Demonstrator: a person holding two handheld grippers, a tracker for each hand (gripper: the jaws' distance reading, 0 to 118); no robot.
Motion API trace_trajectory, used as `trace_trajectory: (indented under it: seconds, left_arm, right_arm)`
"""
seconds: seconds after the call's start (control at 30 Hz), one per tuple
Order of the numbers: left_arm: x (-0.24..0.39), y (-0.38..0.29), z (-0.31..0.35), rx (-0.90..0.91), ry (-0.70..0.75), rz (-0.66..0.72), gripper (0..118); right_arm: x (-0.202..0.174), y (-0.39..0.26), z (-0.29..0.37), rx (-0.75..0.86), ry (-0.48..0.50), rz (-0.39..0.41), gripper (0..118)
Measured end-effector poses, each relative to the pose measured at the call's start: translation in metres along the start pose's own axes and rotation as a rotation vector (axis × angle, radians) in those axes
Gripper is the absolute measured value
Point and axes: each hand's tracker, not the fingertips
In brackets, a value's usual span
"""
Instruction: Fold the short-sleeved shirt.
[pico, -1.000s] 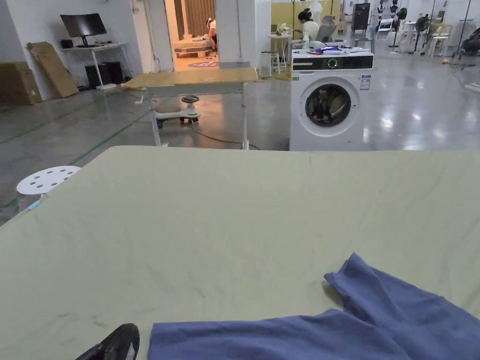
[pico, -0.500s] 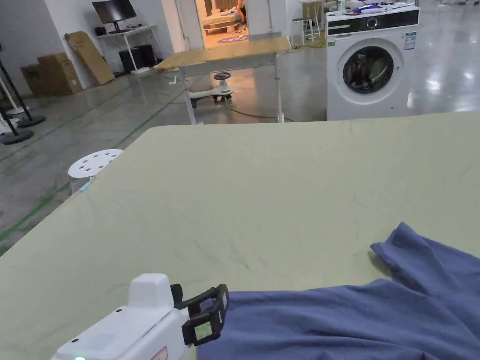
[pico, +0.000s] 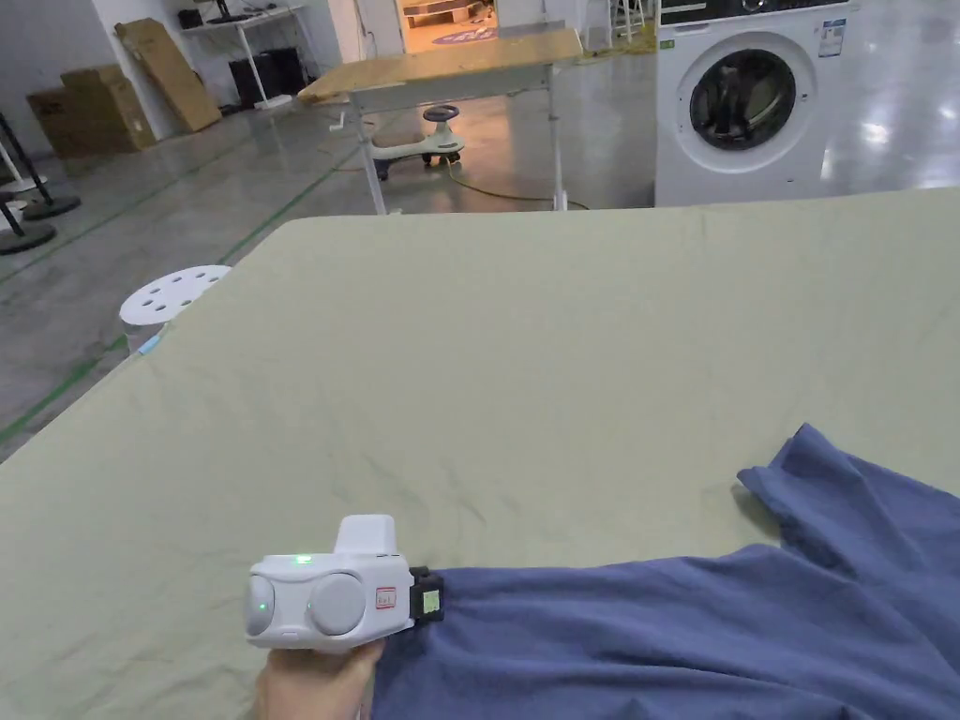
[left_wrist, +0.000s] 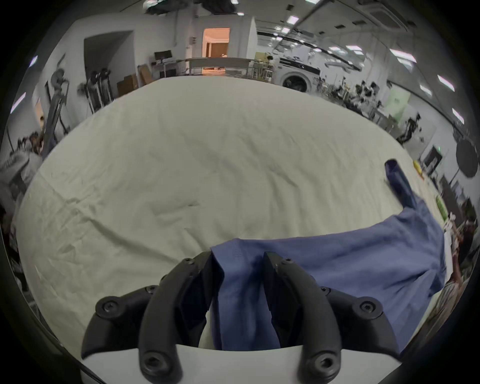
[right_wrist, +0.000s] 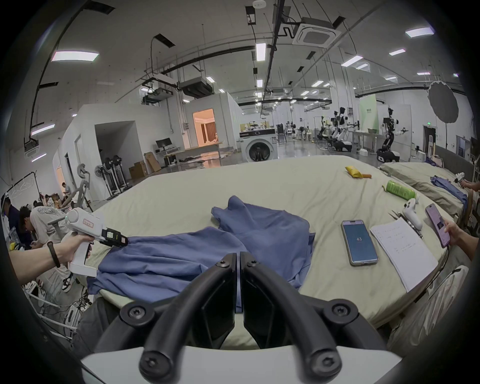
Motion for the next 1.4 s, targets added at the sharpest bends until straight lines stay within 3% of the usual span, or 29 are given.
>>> trace_trajectory:
  seconds: [0.13,0.27,0.3,0.37,0.4,0.43,0.5,0.57,0.67,0.7,0.73,0.8,0.83,0.9,1.0,1.13,1.23,1.4]
  left_arm:
    - [0.005,-0.002,-0.001,0.002,0.01,-0.07,20]
    - [0.011,-0.001,-0.001,-0.021,0.011,-0.103,10]
    - [0.013,-0.002,-0.002,-0.023,0.013,-0.104,8]
    - [0.015,-0.003,-0.004,-0.029,0.02,-0.119,8]
    - [0.015,-0.003,-0.004,-0.033,0.023,-0.121,7]
    - [0.015,-0.003,-0.005,-0.036,0.022,-0.124,7]
    - [0.013,-0.001,-0.005,-0.042,0.017,-0.124,7]
    - [0.015,-0.001,-0.002,-0.048,0.013,-0.119,7]
    - [0.015,0.004,-0.002,-0.064,0.008,-0.126,7]
    - [0.014,0.004,-0.007,-0.069,0.007,-0.128,7]
    - [0.014,0.005,-0.01,-0.072,0.006,-0.128,7]
    - [0.014,0.004,-0.01,-0.065,0.01,-0.124,7]
    - [0.014,0.002,-0.01,-0.059,0.013,-0.119,7]
    - [0.014,0.0,-0.007,-0.046,0.014,-0.128,0]
    - [-0.002,-0.006,0.012,0.055,-0.073,-0.202,0]
    - [-0.02,0.008,0.079,0.198,-0.17,-0.046,0]
    - [-0.02,0.029,0.144,0.332,-0.231,-0.054,0]
    - [-0.009,0.075,0.247,0.55,-0.28,-0.098,0]
  right_arm:
    - [0.006,0.011,-0.029,-0.027,0.012,-0.015,1]
    - [0.019,0.052,-0.087,-0.051,0.017,0.081,4]
    - [0.025,0.065,-0.109,-0.094,0.026,0.096,15]
    - [0.045,0.085,-0.164,-0.166,0.055,0.09,55]
    - [0.054,0.092,-0.19,-0.195,0.07,0.096,66]
    - [0.062,0.097,-0.219,-0.225,0.064,0.112,69]
    - [0.083,0.098,-0.28,-0.342,0.011,0.175,69]
    - [0.108,0.089,-0.333,-0.467,-0.055,0.174,68]
    - [0.136,0.071,-0.374,-0.673,-0.098,0.074,67]
    - [0.136,0.076,-0.368,-0.602,-0.053,-0.002,64]
    - [0.134,0.083,-0.363,-0.585,-0.071,-0.036,55]
    - [0.117,0.09,-0.339,-0.579,-0.08,0.021,4]
    - [0.114,0.091,-0.335,-0.573,-0.069,0.067,2]
    - [0.111,0.092,-0.323,-0.557,-0.06,0.043,2]
    - [0.104,0.103,-0.286,-0.453,-0.047,-0.021,2]
    - [0.091,0.13,-0.22,-0.284,-0.039,0.071,2]
    - [0.086,0.161,-0.169,-0.146,-0.011,0.02,2]
    - [0.082,0.232,-0.096,0.087,-0.021,0.016,2]
